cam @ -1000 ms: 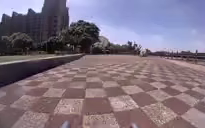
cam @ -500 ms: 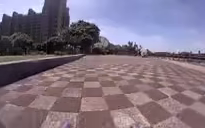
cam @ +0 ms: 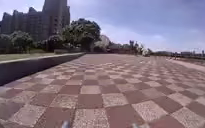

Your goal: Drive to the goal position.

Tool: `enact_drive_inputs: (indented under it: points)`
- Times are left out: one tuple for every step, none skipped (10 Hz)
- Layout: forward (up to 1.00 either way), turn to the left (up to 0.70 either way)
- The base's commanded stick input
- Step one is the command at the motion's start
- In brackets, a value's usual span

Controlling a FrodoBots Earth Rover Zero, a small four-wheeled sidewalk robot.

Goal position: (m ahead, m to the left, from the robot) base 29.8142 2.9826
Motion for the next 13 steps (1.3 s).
enact_drive_inputs:
  points:
    - [0.7,0.0]
    - [0.7,0.0]
    - [0.7,0.0]
    - [0.7,0.0]
    - [0.7,0.0]
    - [0.7,0.0]
    - [0.7,0.0]
    - [0.7,0.0]
    - [0.7,0.0]
    - [0.7,0.0]
    - [0.7,0.0]
    - [0.7,0.0]
    - [0.7,0.0]
